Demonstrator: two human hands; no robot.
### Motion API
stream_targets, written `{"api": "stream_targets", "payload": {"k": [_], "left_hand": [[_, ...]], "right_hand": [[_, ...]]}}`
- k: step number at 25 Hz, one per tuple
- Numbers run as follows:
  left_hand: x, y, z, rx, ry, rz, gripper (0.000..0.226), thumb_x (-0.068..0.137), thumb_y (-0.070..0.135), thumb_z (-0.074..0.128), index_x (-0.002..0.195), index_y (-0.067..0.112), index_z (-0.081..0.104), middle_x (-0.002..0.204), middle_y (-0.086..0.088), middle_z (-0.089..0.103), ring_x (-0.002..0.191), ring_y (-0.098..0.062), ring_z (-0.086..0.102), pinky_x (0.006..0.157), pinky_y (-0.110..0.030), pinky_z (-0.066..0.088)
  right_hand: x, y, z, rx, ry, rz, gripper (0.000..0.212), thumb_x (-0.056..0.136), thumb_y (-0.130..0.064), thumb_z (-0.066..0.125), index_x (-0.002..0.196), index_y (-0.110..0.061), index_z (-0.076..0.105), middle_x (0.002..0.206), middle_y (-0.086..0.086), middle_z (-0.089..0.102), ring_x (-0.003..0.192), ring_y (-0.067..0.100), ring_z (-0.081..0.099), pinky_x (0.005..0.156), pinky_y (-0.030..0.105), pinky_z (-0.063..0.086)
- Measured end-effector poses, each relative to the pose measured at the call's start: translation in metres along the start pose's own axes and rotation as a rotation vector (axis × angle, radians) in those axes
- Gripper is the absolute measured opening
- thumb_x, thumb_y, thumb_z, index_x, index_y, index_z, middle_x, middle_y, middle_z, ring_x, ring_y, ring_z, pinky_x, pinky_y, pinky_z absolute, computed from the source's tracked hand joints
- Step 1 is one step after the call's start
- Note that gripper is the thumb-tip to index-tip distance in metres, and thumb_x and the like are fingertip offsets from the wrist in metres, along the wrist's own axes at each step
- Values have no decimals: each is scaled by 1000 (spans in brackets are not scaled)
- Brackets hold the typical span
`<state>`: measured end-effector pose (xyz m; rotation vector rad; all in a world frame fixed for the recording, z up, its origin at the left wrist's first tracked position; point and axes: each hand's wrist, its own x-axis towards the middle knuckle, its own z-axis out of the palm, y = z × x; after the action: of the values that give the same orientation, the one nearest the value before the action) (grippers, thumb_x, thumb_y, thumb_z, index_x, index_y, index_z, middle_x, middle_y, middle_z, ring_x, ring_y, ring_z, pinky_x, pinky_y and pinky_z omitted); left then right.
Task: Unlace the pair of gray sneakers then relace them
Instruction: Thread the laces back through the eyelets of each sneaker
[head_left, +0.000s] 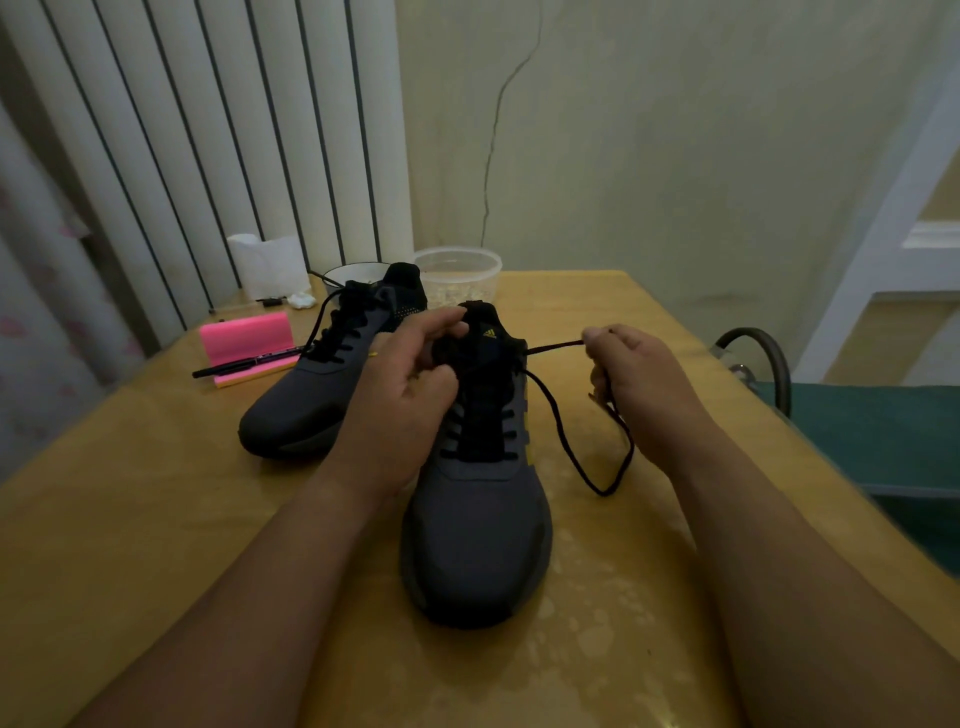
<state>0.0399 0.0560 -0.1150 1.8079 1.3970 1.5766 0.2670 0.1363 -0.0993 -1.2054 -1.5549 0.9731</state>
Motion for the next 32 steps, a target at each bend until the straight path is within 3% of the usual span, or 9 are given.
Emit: {"api": "stream_targets", "payload": {"k": [4,7,11,14,17,22,25,29,32], "left_hand": [[3,-4,-2,224,-4,115,40,101,21,64,140,29,59,130,18,53,124,-6,51,104,-23,45],[5,-5,-4,246,37,125,27,103,21,65,129,23,66,122,13,55,116,-8,57,99,-22,48],[5,-3,-3,169,53,72,22,105,20,60,126,23,67,119,13,56,108,-8,59,92,-16,48],[4,-2,-2,73,62,42,28,108,9,50,125,22,68,123,10,58,118,-4,57,98,-14,45],[5,-3,-2,0,56,-17,32,106,7,46,121,24,68,124,4,62,118,-7,60,97,-23,51],[5,-4,0,3,52,-15,33,107,6,44,121,23,68,123,6,60,119,-5,59,97,-18,48],[5,-3,0,-4,50,-18,35,106,3,43,121,22,68,122,9,59,118,-3,57,96,-13,46],[5,-5,-1,-43,77,-33,35,106,5,46,127,22,68,125,8,60,118,-5,59,102,-25,51],[3,4,0,85,174,97,26,103,8,53,124,17,65,114,4,53,97,-12,57,86,-19,48]], "right_hand": [[2,1,8,16,80,22,43,107,-45,48,104,-5,64,90,8,67,83,19,62,76,38,48],[5,9,9,-168,110,-32,30,104,-47,56,104,-17,61,100,0,64,94,17,61,82,41,53],[0,3,4,-434,433,-469,22,96,-40,68,108,-23,61,106,-5,59,101,14,55,89,37,50],[-11,-13,4,-319,72,-419,21,98,-43,67,94,-23,67,85,-7,66,80,8,62,73,33,53],[-17,-13,12,-344,-380,-188,25,102,-41,63,92,-19,68,88,0,73,86,21,70,83,50,59],[-12,-14,4,173,-388,5,28,106,-13,46,80,-8,57,104,15,77,108,26,73,96,43,57],[-11,-11,4,232,-424,81,30,104,-11,42,76,-8,49,106,18,77,111,29,72,96,43,57],[-15,-20,-8,234,-411,16,33,108,-25,47,80,-9,54,82,9,68,77,24,68,72,35,54],[-21,-32,-10,363,-448,-46,32,106,-28,43,86,-10,60,73,6,57,55,16,47,53,30,34]]}}
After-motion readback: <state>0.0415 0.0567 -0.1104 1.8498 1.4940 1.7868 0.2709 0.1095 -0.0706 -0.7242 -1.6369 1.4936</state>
